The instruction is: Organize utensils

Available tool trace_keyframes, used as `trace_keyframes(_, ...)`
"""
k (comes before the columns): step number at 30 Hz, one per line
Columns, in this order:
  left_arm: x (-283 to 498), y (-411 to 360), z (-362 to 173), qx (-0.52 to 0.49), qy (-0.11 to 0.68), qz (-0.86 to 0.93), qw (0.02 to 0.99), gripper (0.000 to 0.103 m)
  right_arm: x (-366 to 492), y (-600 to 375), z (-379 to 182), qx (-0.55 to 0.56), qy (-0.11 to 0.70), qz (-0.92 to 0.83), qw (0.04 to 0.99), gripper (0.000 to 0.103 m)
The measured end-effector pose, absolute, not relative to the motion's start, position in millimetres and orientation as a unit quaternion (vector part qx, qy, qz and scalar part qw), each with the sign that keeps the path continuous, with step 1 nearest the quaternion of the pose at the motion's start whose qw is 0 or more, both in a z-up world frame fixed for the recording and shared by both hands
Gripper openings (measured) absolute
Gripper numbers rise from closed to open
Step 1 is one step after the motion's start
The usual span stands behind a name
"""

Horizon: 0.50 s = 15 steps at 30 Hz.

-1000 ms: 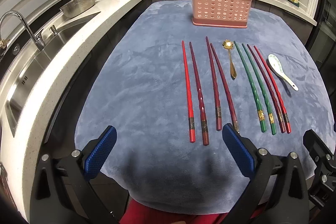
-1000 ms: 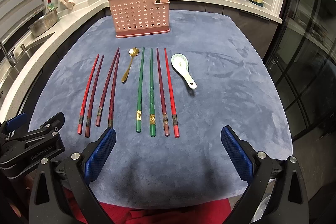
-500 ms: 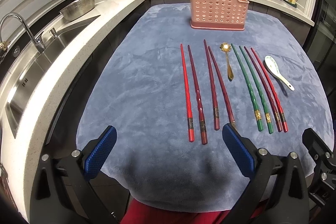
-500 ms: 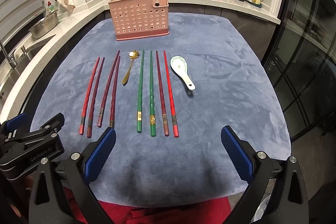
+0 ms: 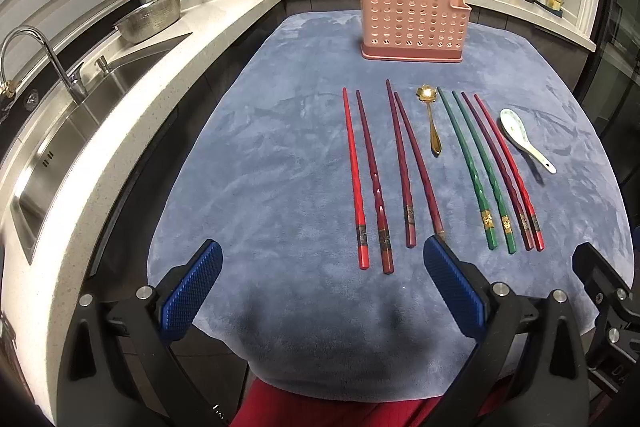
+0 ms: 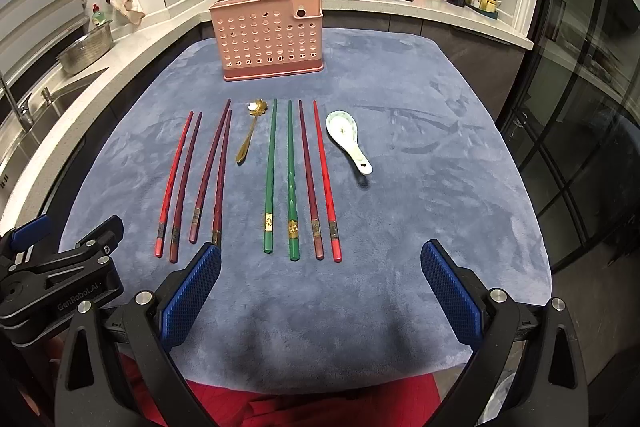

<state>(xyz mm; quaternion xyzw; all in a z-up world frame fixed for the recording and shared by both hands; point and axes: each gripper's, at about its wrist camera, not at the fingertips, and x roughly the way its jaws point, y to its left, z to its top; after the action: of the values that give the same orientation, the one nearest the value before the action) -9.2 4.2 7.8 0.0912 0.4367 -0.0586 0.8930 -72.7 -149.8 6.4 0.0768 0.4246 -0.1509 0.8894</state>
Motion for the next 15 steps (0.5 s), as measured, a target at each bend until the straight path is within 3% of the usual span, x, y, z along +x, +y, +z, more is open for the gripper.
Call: trace_keyframes(15, -10.7, 5.5, 10.1, 0.089, 0.433, -0.057, 0.895, 0.096, -74.0, -147.8, 8.7, 0.076, 0.422, -0.151, 0.891, 0.097)
